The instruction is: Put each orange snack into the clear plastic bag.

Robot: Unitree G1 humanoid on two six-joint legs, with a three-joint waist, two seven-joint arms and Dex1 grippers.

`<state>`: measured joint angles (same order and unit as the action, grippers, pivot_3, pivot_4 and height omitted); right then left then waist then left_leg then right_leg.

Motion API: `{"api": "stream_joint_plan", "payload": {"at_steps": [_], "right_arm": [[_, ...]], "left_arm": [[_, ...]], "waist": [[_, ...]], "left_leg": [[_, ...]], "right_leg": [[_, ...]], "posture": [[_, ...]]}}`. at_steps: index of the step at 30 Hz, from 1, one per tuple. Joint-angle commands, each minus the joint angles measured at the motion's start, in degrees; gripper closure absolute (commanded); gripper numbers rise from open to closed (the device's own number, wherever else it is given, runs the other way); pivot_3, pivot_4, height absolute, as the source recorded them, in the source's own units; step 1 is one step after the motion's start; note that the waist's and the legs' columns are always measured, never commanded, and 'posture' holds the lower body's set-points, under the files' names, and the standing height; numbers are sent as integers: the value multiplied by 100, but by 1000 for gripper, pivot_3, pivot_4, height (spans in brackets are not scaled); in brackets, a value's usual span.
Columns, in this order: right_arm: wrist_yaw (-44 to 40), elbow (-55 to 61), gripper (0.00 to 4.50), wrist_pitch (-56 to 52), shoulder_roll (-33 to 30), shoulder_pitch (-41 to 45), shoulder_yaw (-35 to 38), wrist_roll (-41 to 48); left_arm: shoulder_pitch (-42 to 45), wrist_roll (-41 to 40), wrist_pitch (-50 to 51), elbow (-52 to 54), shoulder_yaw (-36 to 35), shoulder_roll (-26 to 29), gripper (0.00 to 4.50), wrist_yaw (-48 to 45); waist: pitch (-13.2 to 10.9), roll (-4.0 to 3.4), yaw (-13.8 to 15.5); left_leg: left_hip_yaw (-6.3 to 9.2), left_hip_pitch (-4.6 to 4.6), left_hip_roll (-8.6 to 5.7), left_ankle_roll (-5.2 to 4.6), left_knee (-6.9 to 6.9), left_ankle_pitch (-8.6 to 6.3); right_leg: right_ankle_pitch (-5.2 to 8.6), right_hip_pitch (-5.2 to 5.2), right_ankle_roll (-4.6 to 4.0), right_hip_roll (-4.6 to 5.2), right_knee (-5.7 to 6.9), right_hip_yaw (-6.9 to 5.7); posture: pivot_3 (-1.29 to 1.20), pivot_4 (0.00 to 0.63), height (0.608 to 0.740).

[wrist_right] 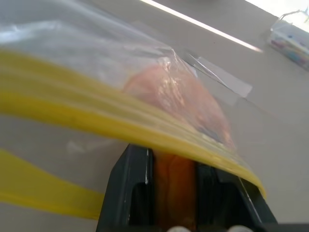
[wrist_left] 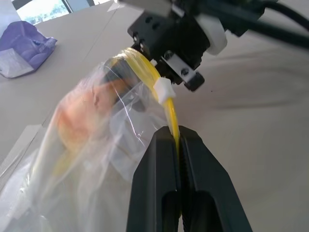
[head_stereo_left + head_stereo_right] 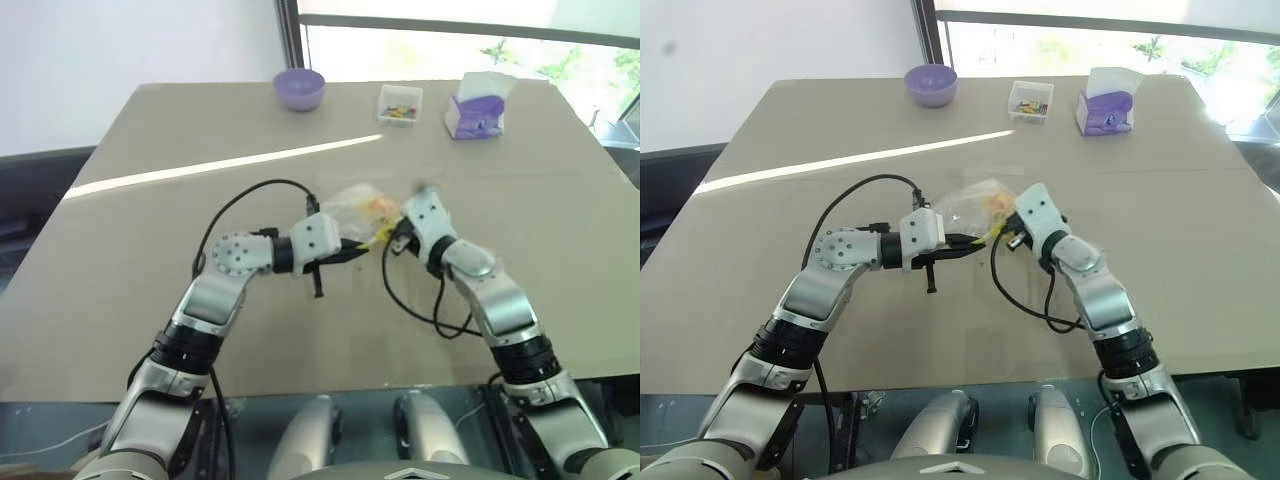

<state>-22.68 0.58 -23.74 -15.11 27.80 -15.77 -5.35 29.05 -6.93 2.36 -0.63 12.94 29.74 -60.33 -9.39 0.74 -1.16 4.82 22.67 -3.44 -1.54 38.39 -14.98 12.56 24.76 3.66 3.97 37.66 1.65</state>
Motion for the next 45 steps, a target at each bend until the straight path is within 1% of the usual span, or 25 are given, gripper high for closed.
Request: {"api": "stream_joint_plan", "payload": {"at_steps": [1, 2, 6, 9, 13, 17, 20, 22, 23, 24, 25, 26, 27, 28, 29, 31, 33, 36, 37, 38, 42, 45], "right_arm": [[-137, 144, 3555, 365, 309, 109, 278, 449], [-163, 140, 3555, 312, 393, 102, 409, 611], [-55, -116, 3555, 357, 452, 215, 633, 657], [200, -462, 3555, 339, 405, 332, 464, 253], [760, -812, 3555, 129, 543, 386, 630, 12], [1186, -790, 3555, -38, 556, 284, 759, -147], [1144, -655, 3555, 41, 433, 165, 618, -251], [948, -610, 3555, 94, 357, 120, 493, -255], [884, -601, 2982, 131, 338, 108, 450, -252], [864, -596, 2657, 158, 341, 108, 429, -245], [836, -594, 2537, 199, 331, 120, 394, -252], [811, -565, 2198, 256, 334, 129, 378, -239], [783, -510, 1624, 311, 354, 138, 398, -195], [720, -439, 1141, 354, 356, 139, 410, -147], [613, -352, 823, 379, 331, 131, 401, -103], [313, -67, 823, 385, 239, 83, 441, 76], [-39, 399, 823, 201, 143, 21, 660, 476], [-323, 896, 823, -130, -30, 12, 971, 901], [-423, 1035, 1039, -252, -91, 21, 1075, 1064], [-466, 1116, 1355, -359, -130, 43, 1163, 1178], [-647, 1402, 3012, -511, -390, -14, 1164, 1292], [-867, 1774, 3012, -509, -621, -195, 1244, 1475]], "left_arm": [[-9, -102, -199, 61, -121, 90, 4500, -84], [-18, -92, -248, 15, -139, 129, 4500, -111], [-26, -133, -333, -96, -189, 220, 4500, -200], [-17, -93, -447, -178, -240, 199, 4500, -128], [19, 32, -508, -248, -274, 191, 4500, 66], [127, 307, -605, -419, -297, 106, 4500, 551], [225, 474, -547, -526, -283, 24, 4500, 841], [252, 508, -515, -536, -240, -26, 4500, 886], [256, 512, -501, -528, -220, -56, 4500, 897], [254, 488, -458, -505, -211, -93, 4500, 904], [254, 457, -403, -485, -212, -127, 4500, 917], [257, 423, -332, -471, -223, -158, 4500, 921], [261, 394, -259, -462, -243, -183, 4500, 926], [268, 366, -181, -461, -270, -202, 4500, 931], [282, 331, -86, -466, -308, -222, 4500, 944], [359, 218, 147, -527, -424, -262, 4500, 1002], [482, 90, 347, -662, -559, -279, 4500, 1042], [621, -39, 495, -799, -692, -310, 4500, 1063], [669, -111, 569, -827, -746, -339, 4500, 1070], [706, -161, 620, -849, -786, -360, 4500, 1077], [803, -388, 861, -860, -912, -454, 4500, 1094], [857, -532, 1064, -839, -1017, -484, 4500, 1097]], "waist": [[0, 0, -47], [0, 0, -68], [0, 0, -92], [0, 0, -94], [0, 0, -99], [0, 0, -100], [0, 0, -82], [0, 0, -86], [0, 0, -89], [0, 0, -92], [0, 0, -101], [0, 0, -105], [0, -1, -109], [0, 0, -111], [0, 0, -112], [0, 0, -111], [0, 0, -98], [0, 0, -98], [0, 0, -96], [0, 0, -94], [0, 0, -94], [0, 0, -93]], "left_leg": [[-1, 0, 3, 1, -1, 0], [0, 0, 4, 1, -1, 0], [1, 0, 2, -4, 0, -2], [2, -1, 1, -3, 0, -2], [2, -1, 1, 0, -1, 0], [2, -1, 1, 0, -1, 0], [3, -1, -1, 0, -1, 0], [2, -1, -2, -1, -1, -1], [2, -1, -2, -2, -1, -1], [1, -1, -2, -3, -1, -2], [2, -1, -2, -3, -1, -2], [2, -1, -1, -3, -1, -2], [1, -1, -1, -3, -1, -2], [1, -1, -1, -3, -1, -2], [1, -1, -1, -4, -1, -2], [2, -1, -1, -4, -1, -2], [2, 0, -1, -10, 0, -5], [4, 0, -1, -18, 1, -10], [4, 0, -1, -18, 1, -10], [4, 0, -1, -17, 1, -10], [4, 0, -1, -14, 1, -8], [3, 0, 0, -14, 0, -8]], "right_leg": [[0, 0, 0, -1, 0, 1], [0, 0, 0, -2, 1, 1], [0, -1, 0, 0, 1, 1], [0, -1, 0, 0, 1, 1], [0, 0, 0, 0, 1, 1], [0, 0, 0, 1, 1, 2], [0, 0, 0, 2, 1, 1], [0, -1, 0, 3, 1, 2], [0, -1, 0, 2, 1, 2], [0, -1, 0, 2, 1, 2], [0, -1, 0, 2, 1, 2], [0, -1, 0, 2, 2, 1], [0, 0, 0, 2, 2, 2], [0, 0, 0, 1, 2, 2], [0, 0, 0, 1, 3, 2], [0, 0, 0, 1, 2, 2], [0, 0, 0, 1, 2, 1], [0, -1, 0, 1, 2, 0], [0, -1, 1, 1, 2, 0], [0, -2, 1, 2, 1, -1], [0, -1, 1, 2, 1, -1], [0, -1, 0, 1, 2, 0]], "posture": [[0, 150, 740], [0, 150, 740], [0, 150, 740], [0, 150, 740], [0, 150, 740], [0, 150, 740], [0, 150, 740], [0, 150, 740], [0, 150, 740], [0, 150, 740], [0, 150, 740], [0, 150, 740], [0, 150, 740], [0, 150, 740], [0, 150, 740], [0, 150, 740], [0, 150, 740], [0, 150, 740], [0, 150, 740], [0, 150, 740], [0, 150, 740], [0, 150, 740]]}}
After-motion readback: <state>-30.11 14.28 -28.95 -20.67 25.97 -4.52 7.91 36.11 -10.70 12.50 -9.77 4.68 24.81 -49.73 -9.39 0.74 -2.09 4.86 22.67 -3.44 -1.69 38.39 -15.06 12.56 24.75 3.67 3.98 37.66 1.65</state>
